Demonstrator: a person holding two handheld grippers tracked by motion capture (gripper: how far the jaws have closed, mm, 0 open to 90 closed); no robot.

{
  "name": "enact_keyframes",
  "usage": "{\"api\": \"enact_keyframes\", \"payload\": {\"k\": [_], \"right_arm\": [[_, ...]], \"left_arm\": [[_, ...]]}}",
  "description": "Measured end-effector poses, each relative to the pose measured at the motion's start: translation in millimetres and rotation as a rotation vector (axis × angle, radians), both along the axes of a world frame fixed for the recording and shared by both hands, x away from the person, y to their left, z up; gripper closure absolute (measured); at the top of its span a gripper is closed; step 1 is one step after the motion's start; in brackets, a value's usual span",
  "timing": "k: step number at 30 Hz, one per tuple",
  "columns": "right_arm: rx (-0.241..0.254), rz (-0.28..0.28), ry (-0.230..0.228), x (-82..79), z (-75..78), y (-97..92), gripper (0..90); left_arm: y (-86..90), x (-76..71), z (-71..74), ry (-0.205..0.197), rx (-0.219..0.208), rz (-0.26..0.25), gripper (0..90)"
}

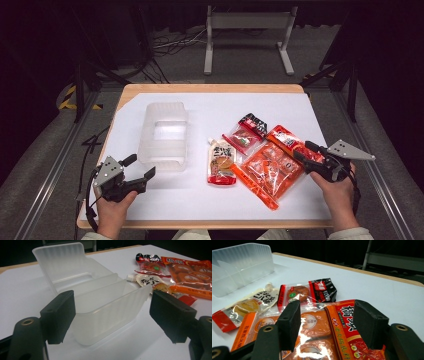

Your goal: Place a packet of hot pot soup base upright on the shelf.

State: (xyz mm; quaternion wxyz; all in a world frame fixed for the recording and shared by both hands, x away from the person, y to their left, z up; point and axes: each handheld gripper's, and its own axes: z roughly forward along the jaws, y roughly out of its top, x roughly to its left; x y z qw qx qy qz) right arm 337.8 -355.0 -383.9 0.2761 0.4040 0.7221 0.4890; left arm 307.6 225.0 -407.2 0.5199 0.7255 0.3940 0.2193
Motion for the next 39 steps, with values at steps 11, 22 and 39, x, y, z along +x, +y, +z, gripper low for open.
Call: {"api": "enact_keyframes", "payload": {"k": [11, 22, 39], "right_arm": [[0.029, -0.061, 0.036, 24.8, 2.7, -15.2, 39.1], [0.049, -0.087, 0.072, 35.6, 0.1, -28.2, 35.0], [-0.013, -0.224, 0.221, 50.2, -34.5, -48.1, 31.7]], "left_arm": [[2.2, -1.0, 0.7, -0.003, -0.004, 0.0, 21.2], [5.8, -0.3, 1.4, -0.005, 0.001, 0.027, 17.1], [8.1, -0.4, 1.1, -0.018, 0.001, 0.051, 14.7]]}}
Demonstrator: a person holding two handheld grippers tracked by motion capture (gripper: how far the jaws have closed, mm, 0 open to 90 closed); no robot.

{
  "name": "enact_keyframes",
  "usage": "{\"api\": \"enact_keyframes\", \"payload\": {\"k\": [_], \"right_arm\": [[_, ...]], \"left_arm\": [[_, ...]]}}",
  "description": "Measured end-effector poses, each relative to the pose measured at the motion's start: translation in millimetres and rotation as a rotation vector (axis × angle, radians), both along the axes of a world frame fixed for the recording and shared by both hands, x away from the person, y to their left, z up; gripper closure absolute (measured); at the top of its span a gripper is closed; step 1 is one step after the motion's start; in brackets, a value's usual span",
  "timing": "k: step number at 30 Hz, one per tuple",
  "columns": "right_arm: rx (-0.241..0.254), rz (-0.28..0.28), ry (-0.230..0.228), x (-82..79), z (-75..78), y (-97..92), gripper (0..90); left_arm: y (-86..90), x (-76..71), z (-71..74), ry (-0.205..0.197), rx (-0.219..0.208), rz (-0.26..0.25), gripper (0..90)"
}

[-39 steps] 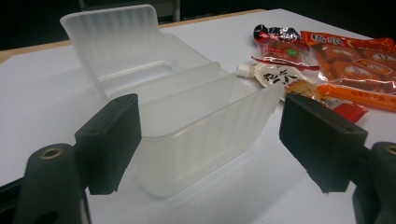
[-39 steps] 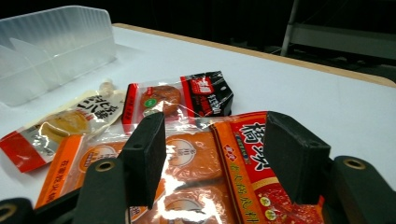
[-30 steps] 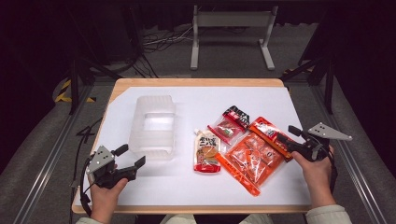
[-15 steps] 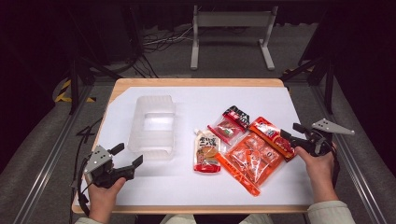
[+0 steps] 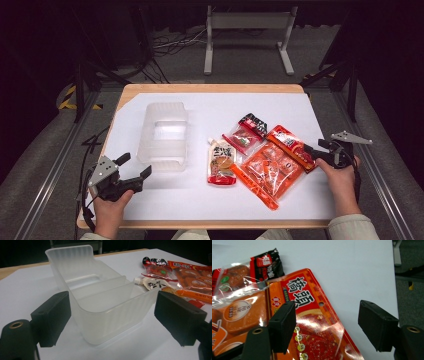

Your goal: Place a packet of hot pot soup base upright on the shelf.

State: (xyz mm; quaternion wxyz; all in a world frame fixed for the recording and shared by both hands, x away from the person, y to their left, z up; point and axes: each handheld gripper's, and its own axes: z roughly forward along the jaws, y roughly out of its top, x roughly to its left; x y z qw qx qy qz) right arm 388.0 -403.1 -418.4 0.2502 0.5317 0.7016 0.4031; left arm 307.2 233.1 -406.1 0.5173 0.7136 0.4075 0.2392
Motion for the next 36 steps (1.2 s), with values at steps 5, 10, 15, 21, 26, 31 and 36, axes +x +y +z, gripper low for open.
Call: {"api": "enact_keyframes", "payload": {"k": [5, 10, 15, 21, 26, 31, 36], "right_arm": [[-0.006, -0.018, 0.056, 2.2, -7.2, -4.3, 31.8], [-0.007, -0.027, 0.098, 3.6, -11.5, -6.6, 31.3], [0.024, -0.025, 0.176, 5.6, -17.1, -8.4, 30.4], [0.061, 0.006, 0.172, 4.4, -14.6, -7.1, 31.4], [0.06, 0.046, 0.138, 0.7, -7.7, -5.3, 35.8], [0.09, 0.077, 0.121, -3.8, -1.6, -6.4, 43.4], [0.128, 0.148, 0.135, -4.5, -1.0, -2.2, 49.8]], "left_arm": [[-0.7, 0.7, -0.8, 0.007, 0.002, -0.004, 15.0], [-0.8, 0.9, -1.1, 0.007, 0.004, -0.007, 15.4], [-1.0, 1.9, -1.8, 0.018, 0.015, -0.001, 15.8], [-1.7, 2.1, -2.1, 0.019, 0.017, -0.002, 16.0], [-2.5, 2.7, -2.6, 0.024, 0.023, -0.005, 16.1], [-3.6, 2.7, -2.4, 0.022, 0.027, -0.011, 16.1], [-3.9, 2.5, -2.0, 0.022, 0.027, -0.013, 16.2]]}}
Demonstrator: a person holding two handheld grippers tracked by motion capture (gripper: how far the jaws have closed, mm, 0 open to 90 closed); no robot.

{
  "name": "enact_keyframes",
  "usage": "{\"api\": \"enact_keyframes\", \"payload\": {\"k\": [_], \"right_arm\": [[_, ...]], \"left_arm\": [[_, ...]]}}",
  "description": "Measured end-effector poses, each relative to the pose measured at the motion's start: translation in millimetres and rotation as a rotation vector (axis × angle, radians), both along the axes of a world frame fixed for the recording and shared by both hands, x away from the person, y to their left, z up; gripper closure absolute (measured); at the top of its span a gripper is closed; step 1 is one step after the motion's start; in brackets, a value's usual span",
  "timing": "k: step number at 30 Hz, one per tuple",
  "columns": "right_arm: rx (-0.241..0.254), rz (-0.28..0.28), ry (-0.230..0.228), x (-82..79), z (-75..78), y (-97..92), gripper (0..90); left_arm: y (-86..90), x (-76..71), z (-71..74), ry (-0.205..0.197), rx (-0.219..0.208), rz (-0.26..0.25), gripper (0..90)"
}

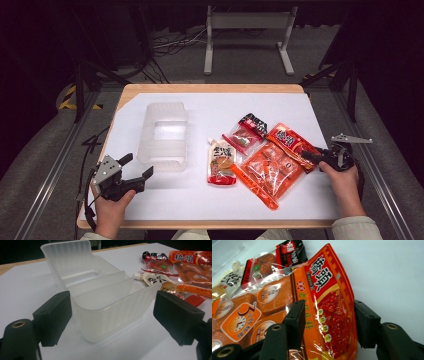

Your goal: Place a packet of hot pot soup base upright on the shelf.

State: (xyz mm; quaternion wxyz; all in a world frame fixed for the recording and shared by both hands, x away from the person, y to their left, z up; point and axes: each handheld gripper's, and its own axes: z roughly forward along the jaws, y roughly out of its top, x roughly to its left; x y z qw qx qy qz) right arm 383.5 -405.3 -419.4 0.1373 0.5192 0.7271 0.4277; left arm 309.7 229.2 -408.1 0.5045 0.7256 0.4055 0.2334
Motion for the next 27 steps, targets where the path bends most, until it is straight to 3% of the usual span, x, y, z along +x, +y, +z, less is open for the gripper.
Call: {"api": "enact_keyframes", "payload": {"k": [6, 10, 13, 15, 16, 22, 27], "right_arm": [[0.012, 0.041, 0.003, 0.0, -0.1, 3.6, 50.5], [0.01, 0.055, 0.008, 0.5, -1.1, 3.6, 55.8], [-0.029, 0.076, 0.05, 4.1, -6.7, 8.0, 58.0], [-0.075, 0.078, 0.057, 5.2, -7.8, 12.3, 60.5], [-0.075, 0.078, 0.057, 5.2, -7.8, 12.3, 60.5], [-0.106, 0.058, 0.08, 7.6, -11.2, 14.1, 88.8], [-0.135, 0.04, 0.073, 7.8, -9.9, 15.1, 90.0]], "left_arm": [[-0.3, 0.1, -0.1, -0.001, 0.001, -0.004, 16.3], [-1.2, 0.2, -0.1, -0.003, 0.002, -0.005, 16.3], [-2.1, 0.4, -0.5, -0.001, 0.003, -0.006, 16.3], [-2.5, 0.7, -0.8, -0.001, 0.003, -0.009, 16.3], [-2.5, 0.7, -0.8, -0.001, 0.003, -0.009, 16.3], [-3.1, 0.6, -0.7, -0.002, 0.01, -0.007, 16.3], [-2.4, 0.1, -0.4, -0.004, 0.007, -0.005, 16.2]]}}
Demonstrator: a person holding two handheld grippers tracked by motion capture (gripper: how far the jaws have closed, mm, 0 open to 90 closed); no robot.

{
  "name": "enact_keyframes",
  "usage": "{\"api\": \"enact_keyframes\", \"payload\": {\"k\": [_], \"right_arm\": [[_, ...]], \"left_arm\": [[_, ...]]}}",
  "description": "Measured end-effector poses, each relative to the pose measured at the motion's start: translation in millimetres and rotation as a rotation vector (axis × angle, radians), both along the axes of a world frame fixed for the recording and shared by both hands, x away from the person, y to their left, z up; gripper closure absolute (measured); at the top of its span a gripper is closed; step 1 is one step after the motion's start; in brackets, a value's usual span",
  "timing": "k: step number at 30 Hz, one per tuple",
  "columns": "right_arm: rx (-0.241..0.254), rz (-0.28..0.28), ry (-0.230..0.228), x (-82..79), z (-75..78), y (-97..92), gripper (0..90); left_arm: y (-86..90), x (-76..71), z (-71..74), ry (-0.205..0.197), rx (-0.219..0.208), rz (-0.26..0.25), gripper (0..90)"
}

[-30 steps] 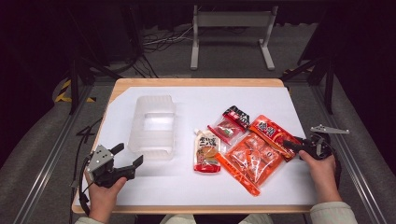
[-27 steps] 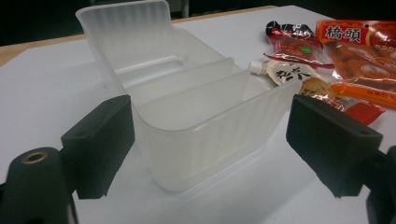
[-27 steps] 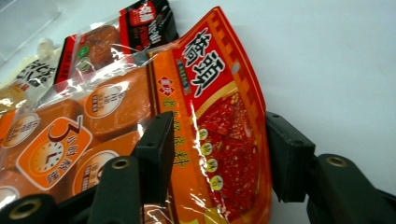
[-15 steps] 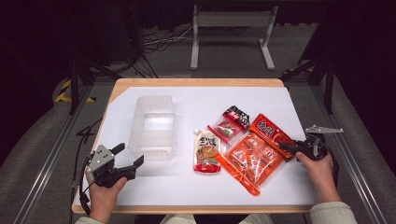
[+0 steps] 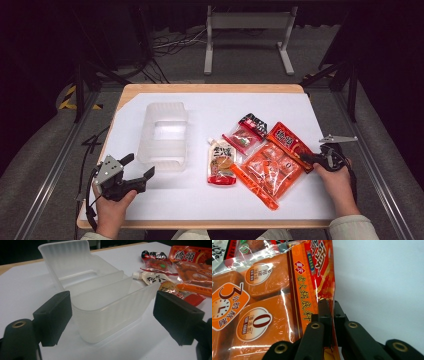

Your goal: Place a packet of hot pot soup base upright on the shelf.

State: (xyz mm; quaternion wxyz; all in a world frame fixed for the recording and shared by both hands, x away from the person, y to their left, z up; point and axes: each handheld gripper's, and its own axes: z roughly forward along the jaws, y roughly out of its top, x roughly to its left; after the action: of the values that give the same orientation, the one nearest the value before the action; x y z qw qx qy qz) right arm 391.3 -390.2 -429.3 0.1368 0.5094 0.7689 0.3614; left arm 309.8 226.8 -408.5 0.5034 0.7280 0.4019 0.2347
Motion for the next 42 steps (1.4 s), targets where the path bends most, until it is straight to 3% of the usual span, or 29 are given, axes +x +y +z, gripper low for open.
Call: {"api": "enact_keyframes", "payload": {"k": [11, 22, 33, 42], "right_arm": [[0.001, -0.011, -0.006, -0.5, 3.3, 0.6, 90.0], [-0.026, -0.013, -0.061, -8.3, 22.2, 4.3, 90.0], [0.016, -0.008, -0.123, -18.9, 47.4, 4.9, 90.0], [0.082, 0.004, -0.163, -26.2, 64.9, 5.2, 90.0]], "left_arm": [[0.3, -0.5, 0.2, -0.003, -0.002, -0.001, 16.3], [1.1, -0.6, 0.6, -0.002, -0.005, -0.001, 16.5], [1.5, 0.4, 12.0, -0.029, -0.002, 0.01, 13.5], [-5.0, -1.2, 24.5, -0.034, -0.009, -0.019, 13.5]]}}
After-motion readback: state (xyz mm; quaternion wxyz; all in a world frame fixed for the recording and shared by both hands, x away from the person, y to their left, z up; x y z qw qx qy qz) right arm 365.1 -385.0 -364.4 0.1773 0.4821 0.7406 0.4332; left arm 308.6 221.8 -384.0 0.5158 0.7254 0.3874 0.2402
